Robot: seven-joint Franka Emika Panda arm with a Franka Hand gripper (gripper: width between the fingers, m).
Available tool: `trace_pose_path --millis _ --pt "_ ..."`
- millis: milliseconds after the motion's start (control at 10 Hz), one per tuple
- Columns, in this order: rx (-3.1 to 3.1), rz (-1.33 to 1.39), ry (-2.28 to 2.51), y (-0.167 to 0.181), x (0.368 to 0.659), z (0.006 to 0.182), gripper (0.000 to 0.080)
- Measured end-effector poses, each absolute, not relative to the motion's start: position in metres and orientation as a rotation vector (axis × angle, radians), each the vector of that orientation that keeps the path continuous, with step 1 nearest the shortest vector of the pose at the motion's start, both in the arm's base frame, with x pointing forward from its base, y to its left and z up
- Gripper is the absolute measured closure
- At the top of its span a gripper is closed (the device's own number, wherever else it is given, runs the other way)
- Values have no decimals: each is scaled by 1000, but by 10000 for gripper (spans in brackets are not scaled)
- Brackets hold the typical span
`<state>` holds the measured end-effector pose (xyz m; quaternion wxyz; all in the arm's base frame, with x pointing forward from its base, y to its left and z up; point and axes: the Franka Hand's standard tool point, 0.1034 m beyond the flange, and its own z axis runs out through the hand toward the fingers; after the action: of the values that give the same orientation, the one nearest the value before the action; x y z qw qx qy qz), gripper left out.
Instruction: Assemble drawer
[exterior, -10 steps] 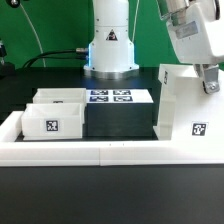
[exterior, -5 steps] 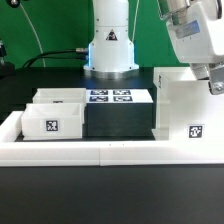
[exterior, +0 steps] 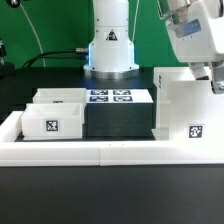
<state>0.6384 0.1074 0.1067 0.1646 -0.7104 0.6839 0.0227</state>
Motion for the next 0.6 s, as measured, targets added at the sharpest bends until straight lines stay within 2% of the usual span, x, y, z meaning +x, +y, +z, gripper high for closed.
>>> trace_pose_path --millis 300,400,600 --pt "-2167 72 1790 97 619 138 150" --pt "-2192 58 1755 92 616 142 150" --pt "-2231 55 1712 95 615 139 150"
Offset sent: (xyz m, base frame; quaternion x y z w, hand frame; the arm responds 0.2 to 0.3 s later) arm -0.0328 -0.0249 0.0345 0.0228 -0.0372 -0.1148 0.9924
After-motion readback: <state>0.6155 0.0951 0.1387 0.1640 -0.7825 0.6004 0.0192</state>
